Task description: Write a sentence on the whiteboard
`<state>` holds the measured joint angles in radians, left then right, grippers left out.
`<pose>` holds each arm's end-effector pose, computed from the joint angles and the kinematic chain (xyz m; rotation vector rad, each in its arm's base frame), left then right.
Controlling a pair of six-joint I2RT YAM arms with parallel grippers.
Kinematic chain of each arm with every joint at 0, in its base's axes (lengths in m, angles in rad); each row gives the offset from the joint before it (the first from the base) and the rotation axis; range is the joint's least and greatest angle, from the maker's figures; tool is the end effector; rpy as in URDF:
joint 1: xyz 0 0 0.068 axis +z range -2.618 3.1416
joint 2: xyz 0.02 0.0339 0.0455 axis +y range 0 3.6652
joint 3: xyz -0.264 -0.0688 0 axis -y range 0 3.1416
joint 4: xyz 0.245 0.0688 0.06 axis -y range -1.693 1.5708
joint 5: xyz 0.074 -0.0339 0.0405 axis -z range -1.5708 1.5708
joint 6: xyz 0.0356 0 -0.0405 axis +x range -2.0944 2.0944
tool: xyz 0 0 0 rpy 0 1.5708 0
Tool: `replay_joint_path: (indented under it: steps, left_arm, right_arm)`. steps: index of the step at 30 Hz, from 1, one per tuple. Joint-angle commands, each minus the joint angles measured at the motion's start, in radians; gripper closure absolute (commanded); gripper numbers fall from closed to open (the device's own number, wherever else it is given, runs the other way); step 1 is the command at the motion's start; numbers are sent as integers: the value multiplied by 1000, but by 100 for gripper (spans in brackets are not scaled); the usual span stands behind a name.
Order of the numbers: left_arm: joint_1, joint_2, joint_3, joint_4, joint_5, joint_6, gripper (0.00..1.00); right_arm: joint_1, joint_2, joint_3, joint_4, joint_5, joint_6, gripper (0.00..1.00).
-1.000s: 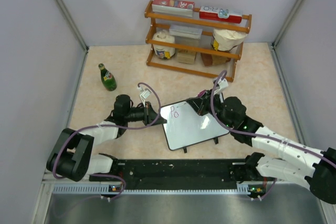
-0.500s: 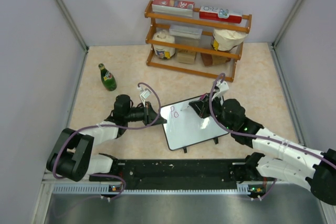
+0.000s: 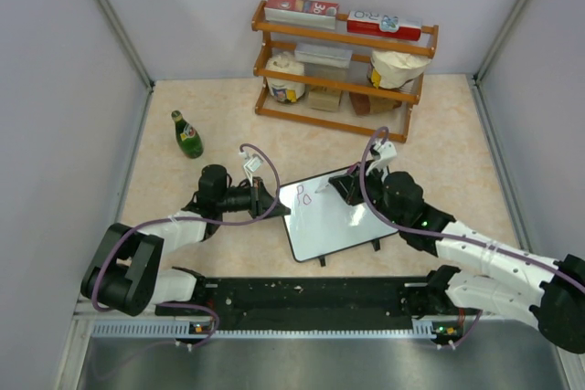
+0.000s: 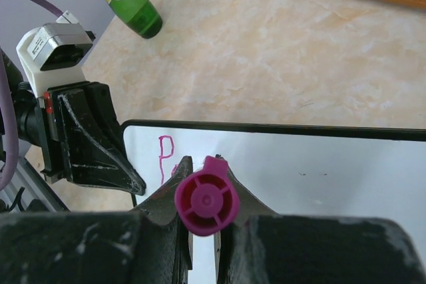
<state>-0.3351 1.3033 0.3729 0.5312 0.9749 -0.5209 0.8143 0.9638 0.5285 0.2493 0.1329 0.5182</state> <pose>0.2088 -0.1039 0.1710 0.5076 2.0274 -1.4938 0.1574 0.1599 0.2612 -0.1702 1.8265 0.8430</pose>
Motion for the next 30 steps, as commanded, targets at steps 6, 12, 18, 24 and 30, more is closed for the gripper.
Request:
replay_joint_path:
  steps: [6, 12, 18, 24, 30]
  left_arm:
    - [-5, 16, 1, -20, -62, 88, 100]
    - [-5, 17, 1, -20, -62, 88, 100]
    - [-4, 16, 1, -22, -64, 88, 100]
    - [-5, 17, 1, -20, -64, 90, 100]
    - [-5, 17, 3, -22, -65, 88, 100]
  right_arm:
    - [-4, 29, 14, 51, -16, -3, 100]
    - [-6, 36, 15, 33, -44, -7, 100]
    - [-6, 10, -12, 15, -19, -1, 100]
    - [-6, -8, -21, -4, -4, -7, 100]
    - [-4, -25, -35, -16, 8, -10, 100]
